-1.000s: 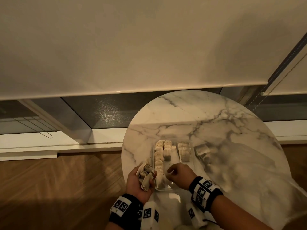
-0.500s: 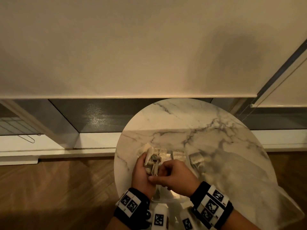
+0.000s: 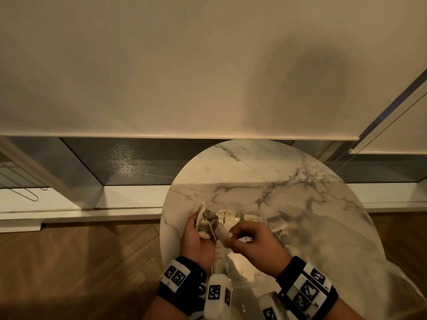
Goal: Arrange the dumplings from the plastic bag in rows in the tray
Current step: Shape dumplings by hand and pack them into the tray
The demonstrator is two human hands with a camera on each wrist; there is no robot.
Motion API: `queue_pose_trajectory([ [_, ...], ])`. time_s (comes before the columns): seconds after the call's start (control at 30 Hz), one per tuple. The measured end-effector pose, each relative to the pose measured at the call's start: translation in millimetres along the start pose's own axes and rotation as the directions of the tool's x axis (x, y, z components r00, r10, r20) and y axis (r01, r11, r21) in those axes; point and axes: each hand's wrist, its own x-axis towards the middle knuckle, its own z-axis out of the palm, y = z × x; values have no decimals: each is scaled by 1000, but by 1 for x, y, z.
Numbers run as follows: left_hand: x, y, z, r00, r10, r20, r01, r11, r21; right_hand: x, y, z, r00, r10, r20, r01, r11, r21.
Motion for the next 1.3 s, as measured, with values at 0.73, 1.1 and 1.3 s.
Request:
queue_pose_trajectory([
  [0.73, 1, 16, -5, 994, -79, -75, 74, 995, -64, 14, 7, -22, 974, 221, -51, -117, 682, 722],
  [1.1, 8, 32, -21, 995, -65, -75, 55, 989, -137, 44, 83, -35, 921, 360, -148, -363, 932, 7],
  [1.3, 10, 29, -28, 993, -76, -94, 62, 988, -139, 72, 109, -19, 896, 442, 49, -404, 855, -326],
])
